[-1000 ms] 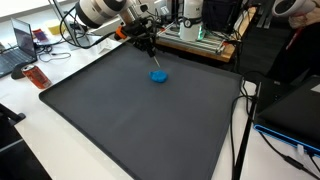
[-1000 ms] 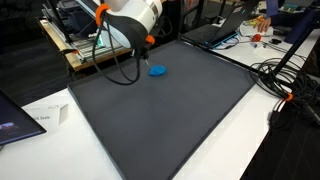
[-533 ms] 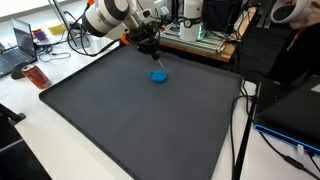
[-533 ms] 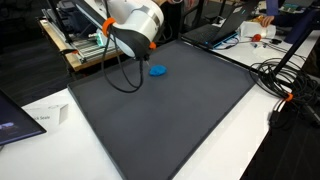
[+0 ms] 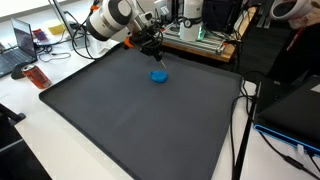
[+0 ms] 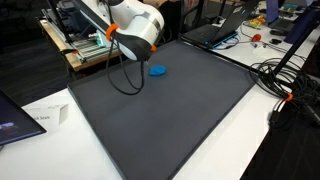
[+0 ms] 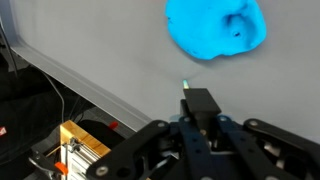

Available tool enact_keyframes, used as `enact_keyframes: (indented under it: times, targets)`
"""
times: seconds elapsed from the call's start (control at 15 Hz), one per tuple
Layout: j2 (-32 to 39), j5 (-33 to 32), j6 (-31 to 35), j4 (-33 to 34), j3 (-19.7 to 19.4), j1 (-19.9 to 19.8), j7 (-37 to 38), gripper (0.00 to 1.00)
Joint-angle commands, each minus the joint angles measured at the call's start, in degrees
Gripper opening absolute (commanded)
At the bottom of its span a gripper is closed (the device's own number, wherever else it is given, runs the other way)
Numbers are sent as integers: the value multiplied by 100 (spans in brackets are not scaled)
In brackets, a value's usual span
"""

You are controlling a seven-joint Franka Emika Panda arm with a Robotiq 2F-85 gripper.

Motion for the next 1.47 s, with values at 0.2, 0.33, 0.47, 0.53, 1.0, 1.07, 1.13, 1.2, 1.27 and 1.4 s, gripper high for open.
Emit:
enact_keyframes:
  times: [0.2,0.33,0.47,0.53,1.0,1.07,1.13,1.2,1.27,1.4]
  targets:
    - [-237,0,71,-108,86,-43,14,3]
    - [-334,0,71,-135,144,-72,24,3]
    - [-452,0,68,-164,224,-110,52,3]
    - [-519,0,65,-177,253,-117,82,3]
    - [-1327,0,54,-156,326,35,724,3]
    - [-1428,0,53,-165,330,55,783,3]
    - [-1529,0,53,-178,335,85,860,3]
    - [-1632,0,53,-190,358,123,913,3]
    - [-1720,0,55,-194,373,159,994,3]
    - [-1891,0,55,-209,408,284,1209,3]
